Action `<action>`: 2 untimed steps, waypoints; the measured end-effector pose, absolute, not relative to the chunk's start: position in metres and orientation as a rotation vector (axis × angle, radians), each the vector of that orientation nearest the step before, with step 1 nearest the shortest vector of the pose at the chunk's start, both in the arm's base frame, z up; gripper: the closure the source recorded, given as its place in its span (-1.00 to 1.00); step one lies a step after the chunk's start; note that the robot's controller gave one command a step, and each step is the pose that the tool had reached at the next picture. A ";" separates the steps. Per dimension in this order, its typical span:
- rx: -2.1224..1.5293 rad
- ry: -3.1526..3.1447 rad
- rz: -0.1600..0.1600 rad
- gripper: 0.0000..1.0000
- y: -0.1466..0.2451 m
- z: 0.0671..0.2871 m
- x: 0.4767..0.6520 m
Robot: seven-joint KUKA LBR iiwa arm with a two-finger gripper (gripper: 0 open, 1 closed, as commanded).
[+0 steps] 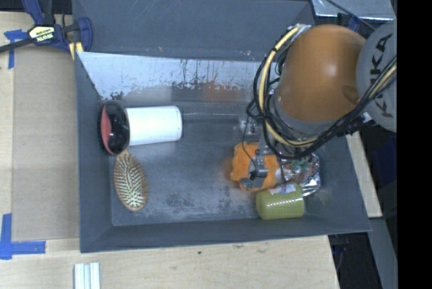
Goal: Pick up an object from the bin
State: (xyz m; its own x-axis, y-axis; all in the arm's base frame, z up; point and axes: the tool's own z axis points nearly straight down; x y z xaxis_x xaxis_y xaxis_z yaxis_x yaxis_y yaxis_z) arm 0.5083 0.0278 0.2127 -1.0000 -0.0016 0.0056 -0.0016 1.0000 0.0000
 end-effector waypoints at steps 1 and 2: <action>-0.032 -3.142 0.003 -1.00 -0.021 0.201 0.565; -0.118 -3.133 0.003 -1.00 -0.016 0.111 0.517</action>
Offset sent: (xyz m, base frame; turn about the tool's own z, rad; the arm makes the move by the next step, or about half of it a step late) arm 0.0538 -0.0451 -0.0113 0.0162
